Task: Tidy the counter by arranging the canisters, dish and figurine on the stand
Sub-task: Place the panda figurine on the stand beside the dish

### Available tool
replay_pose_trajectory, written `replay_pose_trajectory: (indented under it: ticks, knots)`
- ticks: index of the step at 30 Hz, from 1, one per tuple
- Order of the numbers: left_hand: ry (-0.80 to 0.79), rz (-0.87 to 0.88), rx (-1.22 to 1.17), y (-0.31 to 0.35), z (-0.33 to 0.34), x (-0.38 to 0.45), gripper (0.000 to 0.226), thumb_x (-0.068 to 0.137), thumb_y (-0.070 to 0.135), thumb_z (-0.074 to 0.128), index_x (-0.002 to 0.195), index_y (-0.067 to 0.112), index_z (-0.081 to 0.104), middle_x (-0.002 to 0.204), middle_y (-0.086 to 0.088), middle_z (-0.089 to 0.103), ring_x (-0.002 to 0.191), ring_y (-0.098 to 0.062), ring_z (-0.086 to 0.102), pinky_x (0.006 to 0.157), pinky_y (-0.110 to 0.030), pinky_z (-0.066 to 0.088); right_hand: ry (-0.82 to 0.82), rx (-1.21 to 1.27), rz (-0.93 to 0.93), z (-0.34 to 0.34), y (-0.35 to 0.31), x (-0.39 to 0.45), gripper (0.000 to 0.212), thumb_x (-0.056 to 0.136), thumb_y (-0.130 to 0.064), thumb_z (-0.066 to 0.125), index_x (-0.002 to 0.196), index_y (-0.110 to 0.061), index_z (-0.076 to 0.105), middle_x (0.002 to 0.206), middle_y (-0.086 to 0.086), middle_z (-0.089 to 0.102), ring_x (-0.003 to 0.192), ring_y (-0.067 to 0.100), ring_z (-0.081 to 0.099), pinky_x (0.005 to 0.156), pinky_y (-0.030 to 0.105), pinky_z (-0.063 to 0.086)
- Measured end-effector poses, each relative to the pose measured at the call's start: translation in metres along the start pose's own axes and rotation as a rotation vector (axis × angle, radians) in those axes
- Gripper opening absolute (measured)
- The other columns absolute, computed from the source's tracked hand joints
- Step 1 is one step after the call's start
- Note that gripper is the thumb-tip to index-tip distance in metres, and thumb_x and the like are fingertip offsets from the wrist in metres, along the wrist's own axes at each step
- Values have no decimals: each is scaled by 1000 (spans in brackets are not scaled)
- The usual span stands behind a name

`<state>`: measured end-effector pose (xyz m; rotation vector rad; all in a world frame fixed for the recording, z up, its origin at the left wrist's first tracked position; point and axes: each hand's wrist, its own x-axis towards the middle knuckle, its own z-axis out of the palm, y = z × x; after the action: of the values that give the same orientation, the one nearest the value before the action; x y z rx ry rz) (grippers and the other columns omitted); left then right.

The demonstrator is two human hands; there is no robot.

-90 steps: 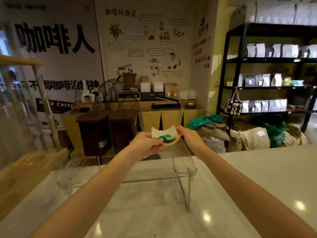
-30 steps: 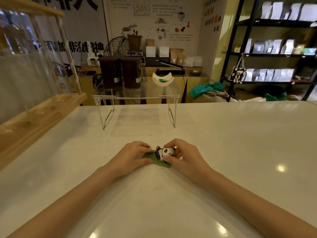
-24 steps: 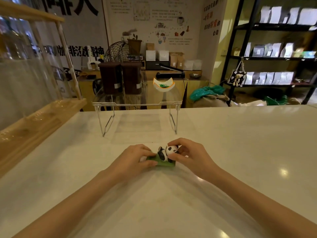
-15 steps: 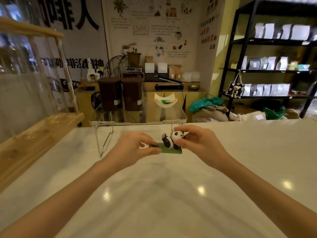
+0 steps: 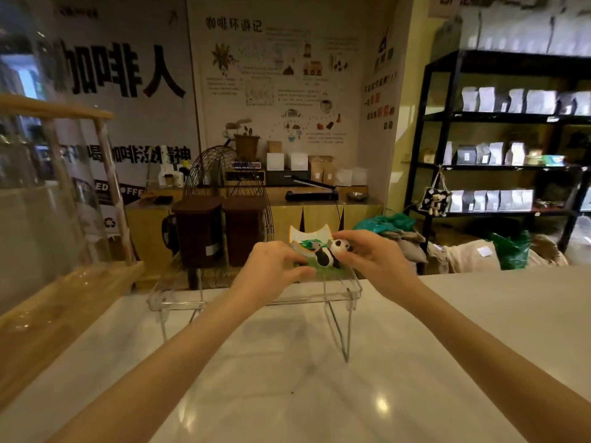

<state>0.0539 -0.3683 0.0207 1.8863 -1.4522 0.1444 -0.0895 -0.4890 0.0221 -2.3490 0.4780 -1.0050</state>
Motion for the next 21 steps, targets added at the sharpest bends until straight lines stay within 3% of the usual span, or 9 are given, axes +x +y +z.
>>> replay_pose_trajectory:
  ticks: [7, 13, 21]
  knots:
    - [-102, -28, 34, -14, 19, 25, 28, 78, 31, 65, 102, 17, 70, 104, -8, 72, 95, -19, 62, 88, -41, 51, -6, -108, 30, 9, 21, 20, 34, 87, -17, 58, 121, -16, 57, 117, 7, 63, 93, 12, 56, 73, 11, 42]
    - [-147, -56, 77, -21, 26, 28, 29, 79, 35, 63, 103, 19, 70, 100, -9, 72, 89, -20, 62, 80, -40, 54, -14, -126, 49, 15, 27, 22, 35, 87, -17, 58, 122, -15, 57, 117, 9, 64, 92, 14, 57, 80, 23, 45]
    - [-164, -78, 112, -20, 29, 30, 28, 80, 34, 62, 102, 19, 70, 100, -10, 71, 88, -21, 61, 78, -41, 54, 24, -149, 61, 18, 32, 22, 33, 85, -17, 60, 118, -15, 59, 110, 8, 67, 85, 11, 55, 65, 4, 36]
